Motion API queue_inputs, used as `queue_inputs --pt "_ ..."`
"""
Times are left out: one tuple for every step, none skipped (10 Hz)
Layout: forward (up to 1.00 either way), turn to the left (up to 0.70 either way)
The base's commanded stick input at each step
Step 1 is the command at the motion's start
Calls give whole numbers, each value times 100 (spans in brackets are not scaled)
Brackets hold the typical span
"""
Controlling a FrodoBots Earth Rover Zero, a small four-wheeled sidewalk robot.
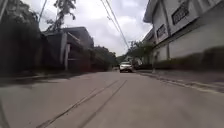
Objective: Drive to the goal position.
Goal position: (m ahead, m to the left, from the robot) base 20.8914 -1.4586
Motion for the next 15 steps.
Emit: queue_inputs --pt "50 -46" --pt "50 -50" --pt "50 -46" --pt "50 0" --pt "50 0" --pt "50 0" --pt "50 0" --pt "50 0" --pt "50 0" --pt "50 0" --pt "50 0" --pt "50 0" --pt "50 0" --pt "50 0" --pt "50 0"
